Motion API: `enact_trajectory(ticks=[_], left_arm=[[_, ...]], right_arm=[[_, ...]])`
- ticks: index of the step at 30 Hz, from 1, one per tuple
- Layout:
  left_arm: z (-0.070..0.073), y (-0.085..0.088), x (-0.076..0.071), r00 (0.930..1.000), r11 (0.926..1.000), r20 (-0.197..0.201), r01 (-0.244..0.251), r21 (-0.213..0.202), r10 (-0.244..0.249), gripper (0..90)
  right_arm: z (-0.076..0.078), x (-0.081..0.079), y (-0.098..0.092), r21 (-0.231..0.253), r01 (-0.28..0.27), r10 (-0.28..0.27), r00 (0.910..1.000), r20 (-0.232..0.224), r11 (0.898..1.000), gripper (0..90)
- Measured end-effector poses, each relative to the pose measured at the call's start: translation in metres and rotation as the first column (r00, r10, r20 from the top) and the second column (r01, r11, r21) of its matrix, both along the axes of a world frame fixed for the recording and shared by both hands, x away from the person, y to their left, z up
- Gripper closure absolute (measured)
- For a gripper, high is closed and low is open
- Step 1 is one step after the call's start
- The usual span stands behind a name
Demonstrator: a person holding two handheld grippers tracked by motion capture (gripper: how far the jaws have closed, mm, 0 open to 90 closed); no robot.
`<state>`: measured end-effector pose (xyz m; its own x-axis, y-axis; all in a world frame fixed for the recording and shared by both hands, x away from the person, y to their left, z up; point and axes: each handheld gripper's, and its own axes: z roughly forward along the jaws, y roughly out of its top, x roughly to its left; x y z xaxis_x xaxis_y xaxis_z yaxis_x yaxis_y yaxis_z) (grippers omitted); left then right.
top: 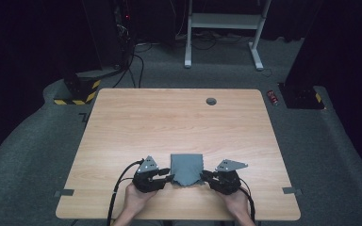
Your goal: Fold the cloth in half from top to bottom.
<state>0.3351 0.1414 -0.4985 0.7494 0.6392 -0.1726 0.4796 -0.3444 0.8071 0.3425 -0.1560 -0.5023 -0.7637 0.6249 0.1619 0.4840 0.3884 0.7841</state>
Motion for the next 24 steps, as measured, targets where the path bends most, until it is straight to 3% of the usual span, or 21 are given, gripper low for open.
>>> enact_trajectory(ticks=[5, 9, 17, 18, 21, 24], left_arm=[[-0.002, -0.016, 0.011, 1.0, 0.9984, -0.004, -0.001, 0.057, 0.001, 60.9], [-0.01, -0.024, 0.008, 0.9998, 0.9931, -0.017, 0.012, 0.116, -0.01, 59.2], [-0.02, -0.015, -0.002, 0.9995, 0.9863, -0.032, 0.011, 0.165, -0.005, 56.0], [-0.02, -0.013, -0.004, 0.9998, 0.9841, -0.019, 0.012, 0.177, -0.009, 55.4], [-0.018, -0.011, -0.007, 0.9999, 0.9835, -0.014, 0.007, 0.181, -0.005, 53.6], [-0.013, -0.005, -0.007, 0.9999, 0.9897, -0.014, -0.005, 0.143, 0.008, 51.7]], right_arm=[[-0.002, 0.007, 0.015, -0.017, -0.004, 0.004, 0.9999, -0.012, 1.0, 77.8], [-0.006, 0.008, 0.022, -0.044, -0.018, 0.018, 0.9997, -0.016, 0.999, 77.4], [-0.016, -0.001, 0.012, -0.113, -0.02, 0.018, 0.9996, -0.02, 0.993, 75.9], [-0.016, -0.001, 0.011, -0.119, -0.017, 0.015, 0.9997, -0.02, 0.993, 75.8], [-0.017, -0.002, 0.008, -0.122, -0.01, 0.008, 0.9999, -0.015, 0.993, 75.3], [-0.014, 0.0, 0.007, -0.117, -0.005, 0.004, 0.9999, -0.013, 0.993, 75.2]])
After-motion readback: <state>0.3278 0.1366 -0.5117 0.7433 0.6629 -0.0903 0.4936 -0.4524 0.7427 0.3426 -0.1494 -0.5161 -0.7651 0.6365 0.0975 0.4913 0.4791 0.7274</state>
